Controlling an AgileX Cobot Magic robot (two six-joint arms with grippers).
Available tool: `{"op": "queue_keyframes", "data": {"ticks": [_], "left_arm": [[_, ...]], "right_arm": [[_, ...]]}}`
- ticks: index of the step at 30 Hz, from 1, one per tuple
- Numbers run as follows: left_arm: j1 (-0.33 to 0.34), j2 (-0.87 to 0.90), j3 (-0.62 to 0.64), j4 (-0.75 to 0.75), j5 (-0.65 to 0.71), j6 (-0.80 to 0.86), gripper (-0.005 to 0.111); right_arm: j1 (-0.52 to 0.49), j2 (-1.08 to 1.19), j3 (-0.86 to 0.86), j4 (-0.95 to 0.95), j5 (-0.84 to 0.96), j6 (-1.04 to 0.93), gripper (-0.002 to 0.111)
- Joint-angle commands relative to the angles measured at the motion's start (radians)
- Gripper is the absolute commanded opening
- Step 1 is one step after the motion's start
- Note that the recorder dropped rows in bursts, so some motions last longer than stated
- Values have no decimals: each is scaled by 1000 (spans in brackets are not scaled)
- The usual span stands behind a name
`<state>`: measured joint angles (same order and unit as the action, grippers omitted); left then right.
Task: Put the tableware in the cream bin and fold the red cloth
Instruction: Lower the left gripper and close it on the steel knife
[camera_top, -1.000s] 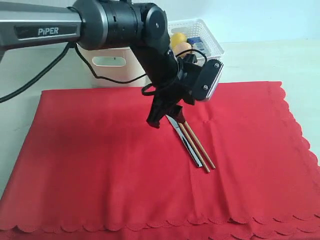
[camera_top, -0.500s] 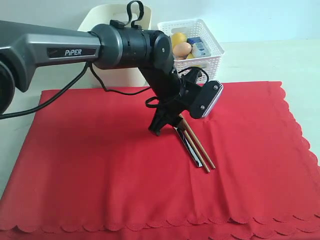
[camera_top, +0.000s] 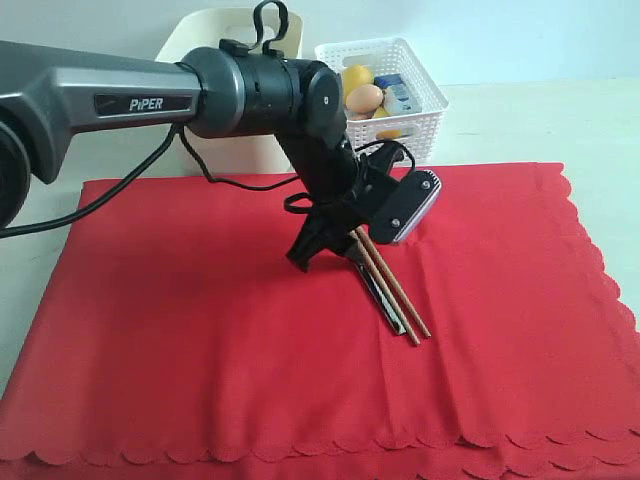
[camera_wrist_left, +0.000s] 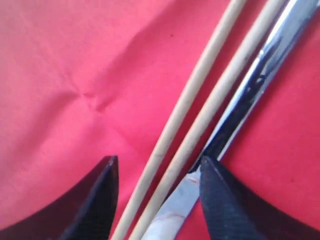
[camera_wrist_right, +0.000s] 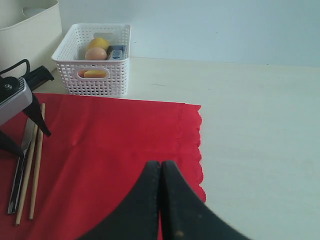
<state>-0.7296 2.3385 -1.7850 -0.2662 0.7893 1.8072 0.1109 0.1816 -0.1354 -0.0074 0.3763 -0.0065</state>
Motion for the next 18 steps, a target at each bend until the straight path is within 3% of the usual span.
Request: {"op": "queue_keyframes", "data": {"ticks": [1, 8, 18], "left_arm": [[-2, 4, -1, -25, 10, 54, 50], [-22, 10, -1, -36, -50, 66, 50], [-39, -23, -1, -27, 94, 4, 50]], "right_arm": [[-7, -6, 3, 0, -13, 0, 0], [-7, -6, 3, 0, -13, 0, 0], [-7, -6, 3, 0, -13, 0, 0]]}}
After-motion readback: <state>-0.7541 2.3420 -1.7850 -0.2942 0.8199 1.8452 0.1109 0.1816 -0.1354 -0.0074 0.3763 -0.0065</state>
